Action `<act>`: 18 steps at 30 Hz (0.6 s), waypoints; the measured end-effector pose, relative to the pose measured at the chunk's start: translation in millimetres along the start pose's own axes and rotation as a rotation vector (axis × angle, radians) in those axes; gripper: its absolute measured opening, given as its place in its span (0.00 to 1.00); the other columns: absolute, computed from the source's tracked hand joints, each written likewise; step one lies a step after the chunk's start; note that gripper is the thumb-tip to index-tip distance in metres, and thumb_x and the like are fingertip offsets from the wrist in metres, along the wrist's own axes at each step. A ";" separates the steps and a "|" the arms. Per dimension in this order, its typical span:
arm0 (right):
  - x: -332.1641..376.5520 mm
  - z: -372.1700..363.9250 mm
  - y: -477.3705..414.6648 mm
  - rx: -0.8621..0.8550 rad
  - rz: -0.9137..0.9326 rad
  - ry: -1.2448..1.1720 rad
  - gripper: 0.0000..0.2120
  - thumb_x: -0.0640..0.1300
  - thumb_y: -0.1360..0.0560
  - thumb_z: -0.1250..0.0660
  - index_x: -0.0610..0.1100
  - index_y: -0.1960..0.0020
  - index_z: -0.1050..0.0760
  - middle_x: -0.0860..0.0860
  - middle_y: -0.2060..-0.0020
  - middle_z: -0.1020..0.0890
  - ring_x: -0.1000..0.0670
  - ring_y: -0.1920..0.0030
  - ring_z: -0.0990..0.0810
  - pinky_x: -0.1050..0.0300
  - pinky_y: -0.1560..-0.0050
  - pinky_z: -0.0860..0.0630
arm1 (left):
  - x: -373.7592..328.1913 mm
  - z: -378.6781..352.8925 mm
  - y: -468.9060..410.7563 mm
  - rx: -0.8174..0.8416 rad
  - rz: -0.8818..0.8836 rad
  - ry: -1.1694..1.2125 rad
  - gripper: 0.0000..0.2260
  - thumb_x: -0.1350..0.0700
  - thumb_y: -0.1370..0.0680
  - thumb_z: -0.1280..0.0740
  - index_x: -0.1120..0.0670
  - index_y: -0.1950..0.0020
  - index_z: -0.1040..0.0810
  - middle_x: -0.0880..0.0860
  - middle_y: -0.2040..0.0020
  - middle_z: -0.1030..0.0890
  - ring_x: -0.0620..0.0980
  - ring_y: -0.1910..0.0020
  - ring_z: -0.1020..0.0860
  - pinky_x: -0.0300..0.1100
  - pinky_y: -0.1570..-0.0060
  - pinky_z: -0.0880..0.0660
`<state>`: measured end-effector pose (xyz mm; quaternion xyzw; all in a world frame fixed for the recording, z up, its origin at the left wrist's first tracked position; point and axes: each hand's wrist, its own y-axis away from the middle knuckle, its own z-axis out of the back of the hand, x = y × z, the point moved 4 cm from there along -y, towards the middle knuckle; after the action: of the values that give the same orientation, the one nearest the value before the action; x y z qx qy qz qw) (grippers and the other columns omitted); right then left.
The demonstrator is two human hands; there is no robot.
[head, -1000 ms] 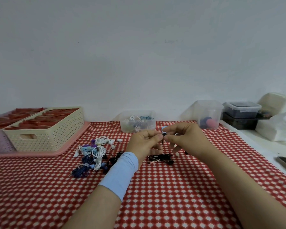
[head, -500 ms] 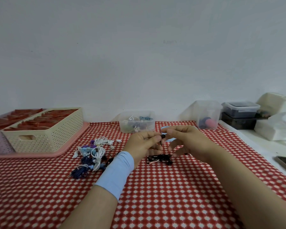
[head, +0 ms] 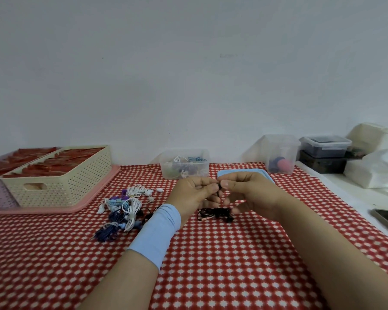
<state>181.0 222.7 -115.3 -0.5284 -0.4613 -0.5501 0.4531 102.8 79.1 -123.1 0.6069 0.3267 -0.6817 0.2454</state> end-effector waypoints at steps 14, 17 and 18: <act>9.4 49.4 0.4 -0.344 0.099 0.802 0.05 0.43 0.23 0.29 0.49 0.53 0.14 0.57 0.55 0.14 0.56 0.66 0.18 0.63 0.63 0.23 | -0.5 4.8 -2.4 -0.049 0.028 -0.062 0.07 0.65 0.22 0.31 0.59 0.46 0.21 0.58 0.54 0.15 0.51 0.63 0.17 0.44 0.63 0.18; 2.3 53.3 -0.9 -0.281 -0.031 1.017 0.05 0.44 0.26 0.26 0.54 0.55 0.13 0.59 0.55 0.14 0.59 0.55 0.19 0.58 0.46 0.22 | -1.8 10.0 -2.3 -0.041 0.003 -0.064 0.11 0.65 0.24 0.29 0.55 0.43 0.19 0.58 0.55 0.16 0.51 0.61 0.17 0.46 0.59 0.17; 0.5 52.7 -0.4 -0.254 -0.073 1.043 0.05 0.45 0.26 0.26 0.54 0.55 0.13 0.59 0.56 0.14 0.59 0.55 0.19 0.57 0.45 0.22 | -2.7 10.6 -1.8 -0.028 -0.002 -0.060 0.12 0.66 0.24 0.29 0.53 0.44 0.18 0.56 0.57 0.16 0.50 0.61 0.17 0.45 0.58 0.18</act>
<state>189.1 274.8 -113.9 -0.2193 -0.1231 -0.8065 0.5351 94.8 72.3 -119.7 0.5825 0.3291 -0.6952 0.2629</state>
